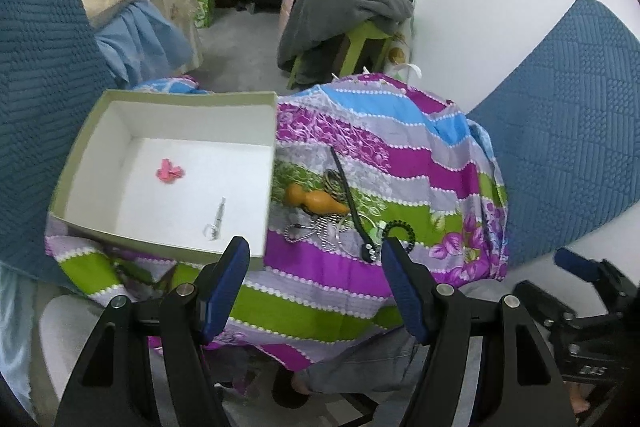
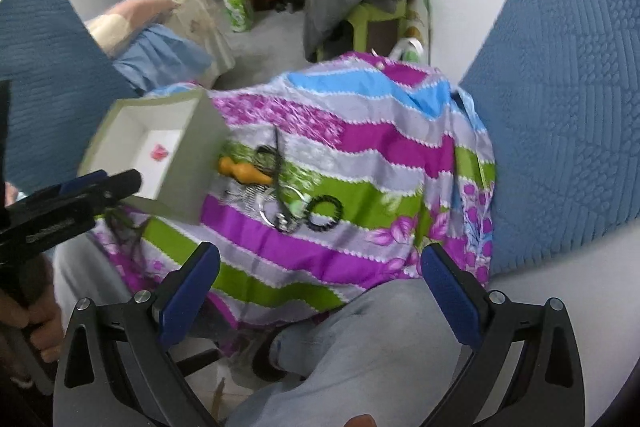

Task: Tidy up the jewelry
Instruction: 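Withdraw both open tools from the box back toward the remaining jewelry, then grasp the black hair stick with the left tool while the right grasps the black coil bracelet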

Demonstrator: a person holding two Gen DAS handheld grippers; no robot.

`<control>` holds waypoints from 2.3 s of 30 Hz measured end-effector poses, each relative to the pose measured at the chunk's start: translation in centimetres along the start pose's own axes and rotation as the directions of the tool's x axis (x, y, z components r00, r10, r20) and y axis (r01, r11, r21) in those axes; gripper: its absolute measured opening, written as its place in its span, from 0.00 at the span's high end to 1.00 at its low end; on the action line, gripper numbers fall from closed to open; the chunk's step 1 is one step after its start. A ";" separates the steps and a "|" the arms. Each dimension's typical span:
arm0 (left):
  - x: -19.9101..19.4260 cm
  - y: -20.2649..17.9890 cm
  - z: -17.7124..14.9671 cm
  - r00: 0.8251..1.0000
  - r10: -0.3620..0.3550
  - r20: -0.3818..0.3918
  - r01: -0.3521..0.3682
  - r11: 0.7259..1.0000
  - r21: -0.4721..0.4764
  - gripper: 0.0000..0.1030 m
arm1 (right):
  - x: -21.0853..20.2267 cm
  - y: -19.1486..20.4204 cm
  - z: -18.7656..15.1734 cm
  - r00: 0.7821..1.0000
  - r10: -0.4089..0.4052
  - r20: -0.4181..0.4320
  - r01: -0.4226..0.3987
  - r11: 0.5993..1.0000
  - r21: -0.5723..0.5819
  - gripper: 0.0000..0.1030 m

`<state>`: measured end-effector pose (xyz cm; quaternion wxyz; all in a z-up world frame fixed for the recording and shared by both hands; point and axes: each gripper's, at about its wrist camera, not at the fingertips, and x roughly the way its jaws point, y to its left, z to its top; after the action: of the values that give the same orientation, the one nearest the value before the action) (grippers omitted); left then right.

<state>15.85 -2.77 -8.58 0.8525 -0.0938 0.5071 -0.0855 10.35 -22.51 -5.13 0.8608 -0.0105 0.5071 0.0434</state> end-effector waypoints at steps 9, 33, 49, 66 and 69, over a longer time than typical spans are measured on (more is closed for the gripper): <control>4.2 -0.9 -0.4 0.996 -0.088 -0.026 0.088 0.996 0.000 0.36 | 6.5 -3.5 -1.5 0.995 0.102 -0.001 -0.102 0.991 0.092 0.02; 16.7 -5.7 0.2 0.989 -0.119 -0.083 0.125 0.990 0.068 0.69 | 17.9 -5.1 -1.0 0.964 0.251 0.083 -0.257 0.965 0.061 0.67; 20.5 -4.4 -0.2 0.993 -0.061 -0.101 0.063 0.998 0.010 0.69 | 20.0 -2.4 -1.3 0.996 0.068 0.058 -0.061 0.991 -0.115 0.93; 22.4 -5.0 0.0 0.997 -0.020 -0.075 0.024 0.998 0.056 0.84 | 19.0 -4.7 -0.9 0.992 0.081 0.093 -0.081 0.997 -0.005 0.94; 22.4 -5.0 0.1 0.997 -0.025 -0.069 0.029 0.998 0.058 0.90 | 18.9 -4.8 -0.9 0.993 0.082 0.089 -0.083 0.996 0.006 0.94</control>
<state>26.26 -13.00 -26.31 0.8359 -0.0727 0.5317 -0.1149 19.12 -26.17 -22.23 0.8798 0.0168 0.4687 0.0771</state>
